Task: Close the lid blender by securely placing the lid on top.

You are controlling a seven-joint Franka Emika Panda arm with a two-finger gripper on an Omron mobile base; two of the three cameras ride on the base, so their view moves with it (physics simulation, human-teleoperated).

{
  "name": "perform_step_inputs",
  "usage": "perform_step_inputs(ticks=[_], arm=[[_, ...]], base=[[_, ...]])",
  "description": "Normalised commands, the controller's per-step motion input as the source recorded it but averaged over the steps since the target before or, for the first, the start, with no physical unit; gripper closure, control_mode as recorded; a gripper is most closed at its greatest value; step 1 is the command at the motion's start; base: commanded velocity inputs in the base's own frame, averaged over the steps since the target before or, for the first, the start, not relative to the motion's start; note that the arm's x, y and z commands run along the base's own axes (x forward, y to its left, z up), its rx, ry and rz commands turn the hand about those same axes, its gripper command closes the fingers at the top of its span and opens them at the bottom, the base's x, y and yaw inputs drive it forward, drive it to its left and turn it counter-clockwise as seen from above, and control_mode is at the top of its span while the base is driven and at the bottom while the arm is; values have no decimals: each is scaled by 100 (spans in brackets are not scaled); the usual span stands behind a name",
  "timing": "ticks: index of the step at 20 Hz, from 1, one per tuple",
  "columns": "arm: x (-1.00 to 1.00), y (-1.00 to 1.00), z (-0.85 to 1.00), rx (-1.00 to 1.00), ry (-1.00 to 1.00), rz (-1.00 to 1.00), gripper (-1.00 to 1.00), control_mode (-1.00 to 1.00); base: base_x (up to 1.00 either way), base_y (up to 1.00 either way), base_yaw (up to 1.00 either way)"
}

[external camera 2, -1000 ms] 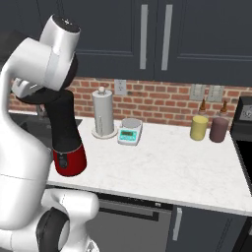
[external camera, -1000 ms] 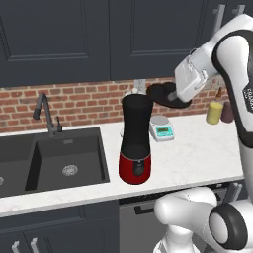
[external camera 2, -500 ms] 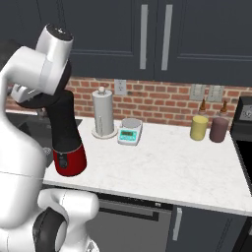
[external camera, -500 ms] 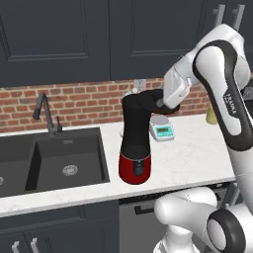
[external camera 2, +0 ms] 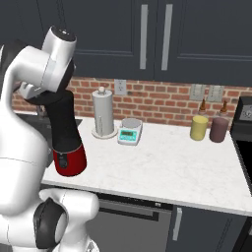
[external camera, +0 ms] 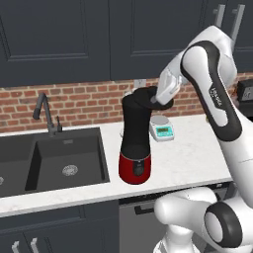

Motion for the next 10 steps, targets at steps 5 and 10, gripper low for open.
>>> perform_step_inputs(ticks=[5,10], arm=[[24,7,-15,-4,0,-4,100,-100],[22,2,-9,-2,0,-4,100,-100]], base=[[0,0,0],[0,0,0]])
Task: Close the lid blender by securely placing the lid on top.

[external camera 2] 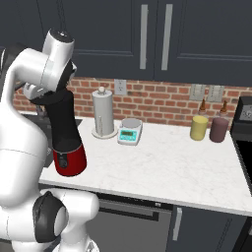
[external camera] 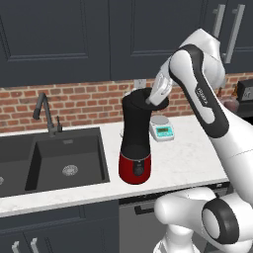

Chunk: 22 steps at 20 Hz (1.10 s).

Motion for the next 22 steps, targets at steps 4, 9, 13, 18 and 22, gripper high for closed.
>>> perform_step_inputs(ticks=[4,9,13,18,22], arm=[[20,4,-1,0,0,-2,100,-100],[25,6,-5,0,0,-2,100,-100],[23,8,-16,0,0,-2,100,-100],[21,1,-14,0,0,-2,100,-100],[24,0,-7,0,0,-2,100,-100]], base=[[0,0,0],[0,0,0],[0,0,0],[0,0,0],[0,0,0]])
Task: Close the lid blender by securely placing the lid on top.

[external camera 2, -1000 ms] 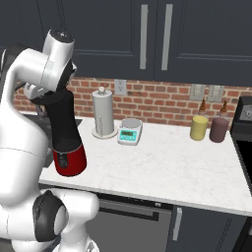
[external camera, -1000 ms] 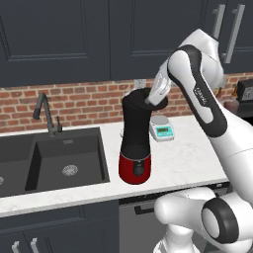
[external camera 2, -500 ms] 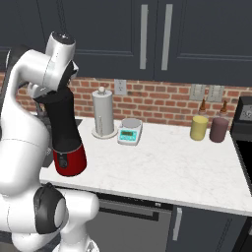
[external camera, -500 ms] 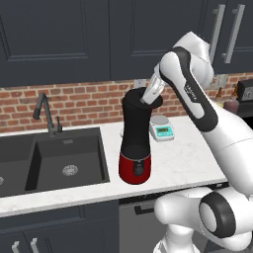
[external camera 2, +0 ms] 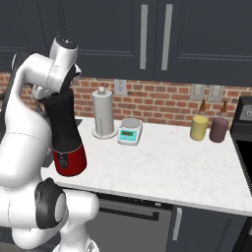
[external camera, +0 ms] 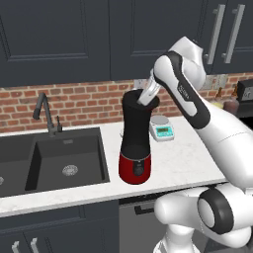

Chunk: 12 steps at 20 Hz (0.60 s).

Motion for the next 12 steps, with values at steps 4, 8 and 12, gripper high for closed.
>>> perform_step_inputs(ticks=[4,8,12], arm=[[24,6,-1,0,0,-2,100,-100],[25,19,0,0,0,-3,100,-100],[23,19,-3,0,0,-3,100,-100]], base=[[0,0,0],[0,0,0],[0,0,0]])
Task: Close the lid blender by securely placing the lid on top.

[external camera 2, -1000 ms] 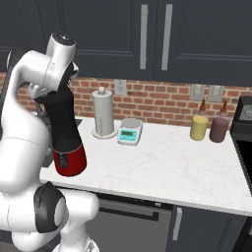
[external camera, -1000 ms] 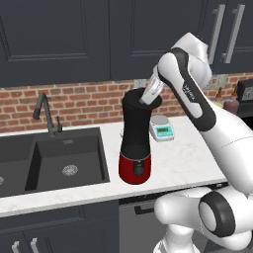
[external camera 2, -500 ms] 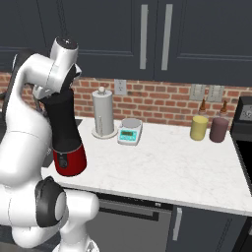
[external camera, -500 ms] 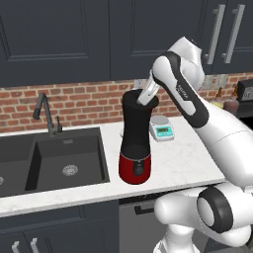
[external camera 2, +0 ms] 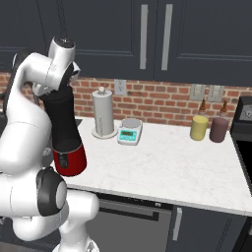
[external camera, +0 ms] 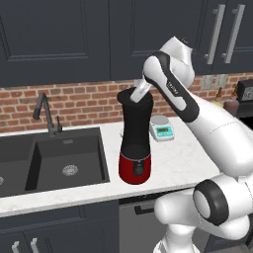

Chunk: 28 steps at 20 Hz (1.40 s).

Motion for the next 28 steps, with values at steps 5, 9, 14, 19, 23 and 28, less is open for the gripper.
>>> perform_step_inputs(ticks=[5,9,14,19,23,28], arm=[[17,4,-4,0,0,-2,100,-100],[3,0,-8,0,0,-3,100,-100],[0,0,-13,0,0,-3,100,-100],[0,0,-16,-1,0,-3,100,-100],[0,-2,-4,0,0,-3,100,-100],[-4,-10,-1,0,-1,-3,100,-100]], base=[[0,0,0],[0,0,0],[0,0,0],[0,0,0],[0,0,0],[0,0,0]])
